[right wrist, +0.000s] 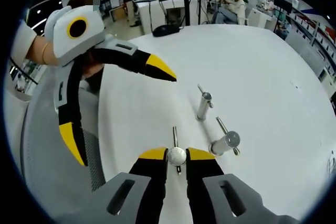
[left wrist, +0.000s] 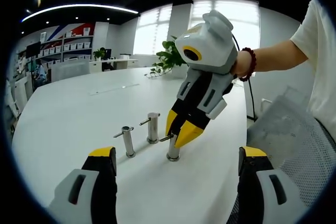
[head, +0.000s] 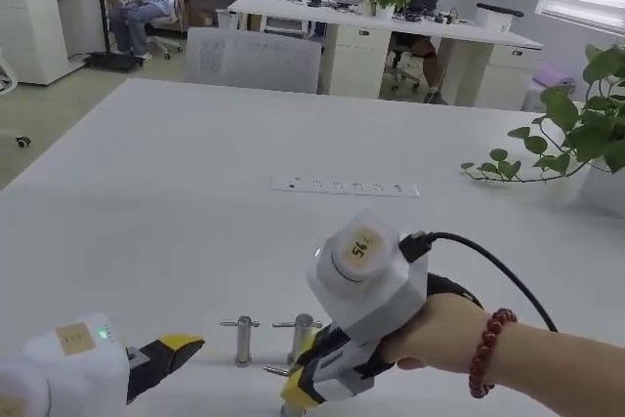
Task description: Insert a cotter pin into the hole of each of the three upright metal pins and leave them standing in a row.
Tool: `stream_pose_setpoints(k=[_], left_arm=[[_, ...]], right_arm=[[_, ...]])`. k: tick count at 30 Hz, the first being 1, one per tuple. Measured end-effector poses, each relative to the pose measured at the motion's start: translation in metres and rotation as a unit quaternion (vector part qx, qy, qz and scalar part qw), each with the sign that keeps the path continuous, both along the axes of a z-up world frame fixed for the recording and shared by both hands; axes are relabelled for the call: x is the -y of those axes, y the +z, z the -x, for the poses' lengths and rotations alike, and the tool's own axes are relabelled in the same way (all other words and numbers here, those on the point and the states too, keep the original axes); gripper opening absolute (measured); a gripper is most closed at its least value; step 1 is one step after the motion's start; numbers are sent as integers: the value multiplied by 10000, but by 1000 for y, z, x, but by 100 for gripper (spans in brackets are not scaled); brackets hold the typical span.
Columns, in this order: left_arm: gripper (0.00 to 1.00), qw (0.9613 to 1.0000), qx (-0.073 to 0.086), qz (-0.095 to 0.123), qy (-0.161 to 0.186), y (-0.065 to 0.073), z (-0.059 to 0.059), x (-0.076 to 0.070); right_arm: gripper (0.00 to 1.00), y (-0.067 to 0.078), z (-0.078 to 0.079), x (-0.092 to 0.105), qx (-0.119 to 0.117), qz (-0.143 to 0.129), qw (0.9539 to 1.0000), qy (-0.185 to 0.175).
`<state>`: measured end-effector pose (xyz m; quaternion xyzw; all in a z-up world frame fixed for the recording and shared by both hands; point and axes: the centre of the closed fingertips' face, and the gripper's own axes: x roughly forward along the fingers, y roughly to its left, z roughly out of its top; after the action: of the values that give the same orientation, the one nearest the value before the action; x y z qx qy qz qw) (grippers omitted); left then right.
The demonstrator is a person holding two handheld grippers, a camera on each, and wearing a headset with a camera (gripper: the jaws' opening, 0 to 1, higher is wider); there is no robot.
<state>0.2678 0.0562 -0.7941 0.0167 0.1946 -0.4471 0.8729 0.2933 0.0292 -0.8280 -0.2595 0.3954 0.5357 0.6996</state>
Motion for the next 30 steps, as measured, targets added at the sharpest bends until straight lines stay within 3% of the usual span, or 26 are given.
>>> stream_pose_setpoints(k=[19,30], left_arm=[[99,9996,0,30,297,2,-9,-9],[98,9989,29,8,458,4,-14,-16]], right_arm=[[13,6,1,10,124,97,9990,429],[13,8,-6,33,219,350,9965,730]])
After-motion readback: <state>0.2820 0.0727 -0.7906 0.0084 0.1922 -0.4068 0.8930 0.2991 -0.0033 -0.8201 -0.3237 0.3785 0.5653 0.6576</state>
